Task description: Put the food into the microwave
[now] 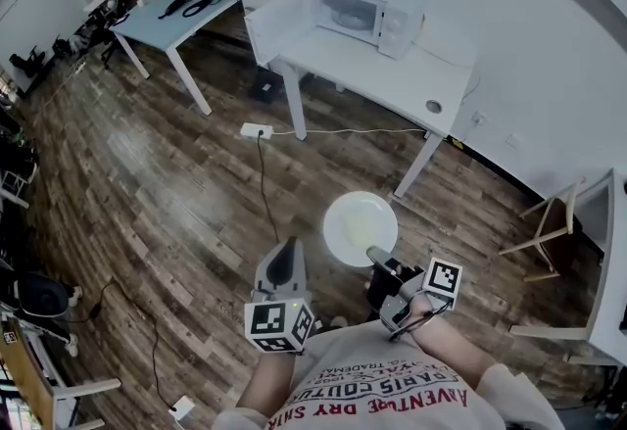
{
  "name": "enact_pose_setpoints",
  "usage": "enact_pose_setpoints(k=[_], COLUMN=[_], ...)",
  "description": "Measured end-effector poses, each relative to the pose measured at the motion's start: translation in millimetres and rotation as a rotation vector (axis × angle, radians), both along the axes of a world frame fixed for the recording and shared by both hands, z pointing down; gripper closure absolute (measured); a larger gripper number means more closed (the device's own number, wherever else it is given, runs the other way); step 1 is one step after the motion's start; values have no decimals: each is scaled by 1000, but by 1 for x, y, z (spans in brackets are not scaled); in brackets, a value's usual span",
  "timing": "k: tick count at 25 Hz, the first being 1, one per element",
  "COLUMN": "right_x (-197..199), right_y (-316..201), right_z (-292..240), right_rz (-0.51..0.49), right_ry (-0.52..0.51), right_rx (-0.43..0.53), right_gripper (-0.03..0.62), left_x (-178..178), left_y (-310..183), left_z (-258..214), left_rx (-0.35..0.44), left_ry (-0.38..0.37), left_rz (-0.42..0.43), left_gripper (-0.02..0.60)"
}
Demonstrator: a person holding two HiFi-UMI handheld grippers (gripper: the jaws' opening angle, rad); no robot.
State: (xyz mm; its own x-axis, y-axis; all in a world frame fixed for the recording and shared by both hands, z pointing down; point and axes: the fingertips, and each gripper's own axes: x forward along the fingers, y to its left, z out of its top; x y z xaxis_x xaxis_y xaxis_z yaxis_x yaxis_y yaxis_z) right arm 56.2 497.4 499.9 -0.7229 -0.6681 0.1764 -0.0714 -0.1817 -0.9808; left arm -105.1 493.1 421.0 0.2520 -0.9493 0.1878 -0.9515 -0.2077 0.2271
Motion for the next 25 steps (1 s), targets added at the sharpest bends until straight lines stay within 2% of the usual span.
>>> enact_pose_setpoints(k=[4,8,20,25], right_x=[-1,9,70,91], right_y=[-13,-52,-210,-269], right_z=[8,13,-5,-12], right_rz=[-11,-19,-103,-125], right_ry=[2,-3,-1,-13], right_rx=[5,-9,17,64], right_gripper=[572,572,572,571], left_x=[-4,11,74,96], left_y=[-14,-48,-196,-249], left_z=[4,10,2,7], left_rx=[7,-6,-4,-10], left_ry=[-14,-16,2,2], left_rz=[-11,-13,-79,-94], left_gripper=[574,574,574,574])
